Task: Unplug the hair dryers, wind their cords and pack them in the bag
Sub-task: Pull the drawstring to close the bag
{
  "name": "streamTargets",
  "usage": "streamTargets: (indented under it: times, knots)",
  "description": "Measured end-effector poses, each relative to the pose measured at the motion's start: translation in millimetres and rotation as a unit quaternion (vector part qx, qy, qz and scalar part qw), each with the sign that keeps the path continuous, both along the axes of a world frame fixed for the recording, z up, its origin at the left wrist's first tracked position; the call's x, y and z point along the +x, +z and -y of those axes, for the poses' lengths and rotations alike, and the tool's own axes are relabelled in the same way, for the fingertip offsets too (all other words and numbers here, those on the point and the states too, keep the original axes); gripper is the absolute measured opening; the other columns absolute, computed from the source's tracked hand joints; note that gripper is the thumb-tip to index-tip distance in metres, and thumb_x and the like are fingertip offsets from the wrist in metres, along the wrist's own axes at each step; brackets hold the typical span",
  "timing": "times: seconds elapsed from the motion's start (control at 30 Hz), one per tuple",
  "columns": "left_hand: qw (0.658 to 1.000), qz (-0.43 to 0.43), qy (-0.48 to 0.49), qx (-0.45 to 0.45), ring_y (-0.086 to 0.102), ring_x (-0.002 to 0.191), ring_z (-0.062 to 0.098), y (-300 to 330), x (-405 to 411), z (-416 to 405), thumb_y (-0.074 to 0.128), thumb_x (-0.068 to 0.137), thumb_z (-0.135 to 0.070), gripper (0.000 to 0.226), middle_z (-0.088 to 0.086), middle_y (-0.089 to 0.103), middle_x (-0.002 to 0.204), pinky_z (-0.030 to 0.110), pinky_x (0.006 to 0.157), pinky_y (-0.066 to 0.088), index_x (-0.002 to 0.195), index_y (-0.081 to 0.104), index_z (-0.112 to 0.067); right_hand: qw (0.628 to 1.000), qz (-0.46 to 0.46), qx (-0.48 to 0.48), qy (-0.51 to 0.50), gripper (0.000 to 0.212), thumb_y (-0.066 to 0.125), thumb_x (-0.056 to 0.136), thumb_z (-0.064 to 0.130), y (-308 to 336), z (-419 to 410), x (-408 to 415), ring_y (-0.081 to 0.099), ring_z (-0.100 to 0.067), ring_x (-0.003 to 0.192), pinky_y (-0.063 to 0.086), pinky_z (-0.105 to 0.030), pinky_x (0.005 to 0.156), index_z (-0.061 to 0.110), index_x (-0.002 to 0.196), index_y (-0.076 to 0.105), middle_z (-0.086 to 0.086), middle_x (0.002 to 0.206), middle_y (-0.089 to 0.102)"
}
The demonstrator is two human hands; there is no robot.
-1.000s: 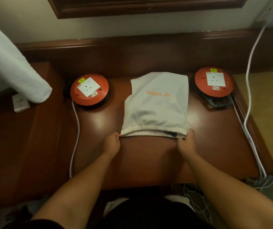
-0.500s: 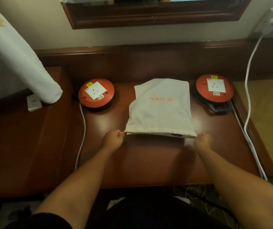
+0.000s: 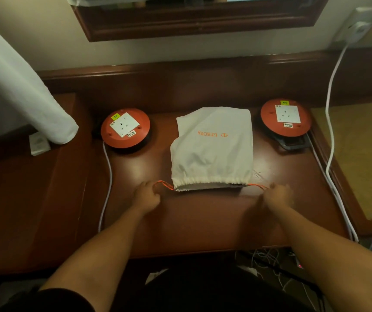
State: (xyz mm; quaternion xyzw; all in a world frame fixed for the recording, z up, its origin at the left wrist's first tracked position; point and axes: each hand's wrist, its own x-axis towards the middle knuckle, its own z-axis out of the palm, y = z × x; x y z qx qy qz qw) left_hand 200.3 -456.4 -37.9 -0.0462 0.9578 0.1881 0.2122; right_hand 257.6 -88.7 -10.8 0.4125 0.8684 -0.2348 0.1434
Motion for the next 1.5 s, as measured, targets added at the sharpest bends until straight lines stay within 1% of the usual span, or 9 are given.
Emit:
streamTargets:
  times: [0.1,0.23,0.37,0.5,0.67,0.83,1.17,1.37,1.5]
  knots:
    - [0.994,-0.059,-0.048,-0.073,0.022,0.14,0.03,7,7,-20,0.06,0.072,-0.027,0.079,0.009,0.03,0.149,0.051,0.112,0.018,0.145,0.029,-0.019,0.99,-0.002,0.082,0.113,0.065,0.055,0.081,0.021,-3,14,1,0.02,-0.03,0.141,0.019,-0.05,0.113,0.017,0.142,0.034,-0.007,0.154,0.025]
    - [0.986,-0.118,-0.101,-0.062,0.003,0.147,0.032,9,9,-47,0.059,0.076,-0.031,0.092,0.009,0.008,0.16,0.054,0.116,0.002,0.151,0.007,-0.028,0.971,0.001,0.032,0.238,0.074,0.052,0.081,0.01,-9,35,-8,0.011,-0.026,0.146,0.01,-0.05,0.115,0.022,0.146,0.019,-0.001,0.155,0.024]
    - [0.972,-0.141,-0.152,-0.112,0.006,0.146,0.032,7,9,-64,0.056,0.085,-0.035,0.065,0.01,0.013,0.159,0.054,0.115,0.003,0.145,0.03,-0.029,0.989,-0.016,-0.007,0.144,0.059,0.051,0.081,0.005,-11,45,-17,0.048,-0.037,0.117,0.033,-0.044,0.097,0.016,0.134,0.028,-0.015,0.118,0.055]
    - [0.974,-0.089,-0.15,-0.147,0.036,0.131,0.029,2,8,-67,0.047,0.094,-0.02,0.034,0.005,0.052,0.134,0.049,0.111,0.023,0.128,0.052,-0.023,0.995,0.036,-0.039,0.085,0.055,0.045,0.088,0.007,-21,41,-19,0.052,-0.04,0.112,0.042,-0.042,0.094,0.011,0.139,0.026,-0.02,0.121,0.055]
    - [0.998,0.005,-0.07,0.004,0.06,0.092,0.037,2,15,-56,0.037,0.097,-0.009,0.025,0.019,0.063,0.108,0.038,0.071,0.044,0.121,0.043,-0.011,0.99,-0.035,-0.095,0.1,0.022,0.045,0.093,0.006,-34,32,-12,0.057,-0.035,0.1,0.037,-0.027,0.073,0.005,0.111,0.056,-0.018,0.112,0.062]
    - [0.992,0.041,-0.081,-0.088,0.057,0.111,0.037,-1,20,-50,0.044,0.095,-0.052,0.058,0.016,0.059,0.124,0.043,0.088,0.044,0.136,0.034,-0.013,0.983,-0.077,-0.097,0.132,0.028,0.044,0.099,0.031,-38,25,1,0.056,-0.031,0.081,0.041,-0.033,0.067,0.007,0.091,0.056,-0.012,0.087,0.061]
    - [0.974,-0.225,0.001,-0.034,0.027,0.137,0.04,-4,24,-33,0.066,0.068,-0.02,0.042,0.018,0.034,0.147,0.055,0.108,0.025,0.108,0.056,-0.013,0.98,-0.123,-0.114,0.105,0.032,0.04,0.1,0.026,-38,26,8,0.048,-0.026,0.067,0.029,-0.031,0.054,0.015,0.071,0.046,-0.003,0.067,0.049]
    - [0.978,-0.067,-0.137,-0.142,0.034,0.13,0.026,-24,19,-48,0.051,0.091,-0.05,0.045,0.003,0.051,0.13,0.045,0.11,0.022,0.122,0.056,-0.017,0.981,-0.123,-0.122,0.085,0.033,0.04,0.1,0.019,-41,29,8,0.046,-0.023,0.065,0.031,-0.027,0.053,0.016,0.067,0.041,-0.005,0.07,0.05]
    - [0.992,-0.065,-0.099,-0.032,0.053,0.111,0.032,-30,11,-61,0.05,0.096,-0.032,0.028,0.011,0.064,0.112,0.04,0.092,0.039,0.11,0.063,-0.011,0.981,-0.124,-0.122,0.091,0.032,0.042,0.098,0.015,-42,29,8,0.045,-0.023,0.066,0.032,-0.031,0.056,0.017,0.066,0.041,-0.007,0.07,0.05]
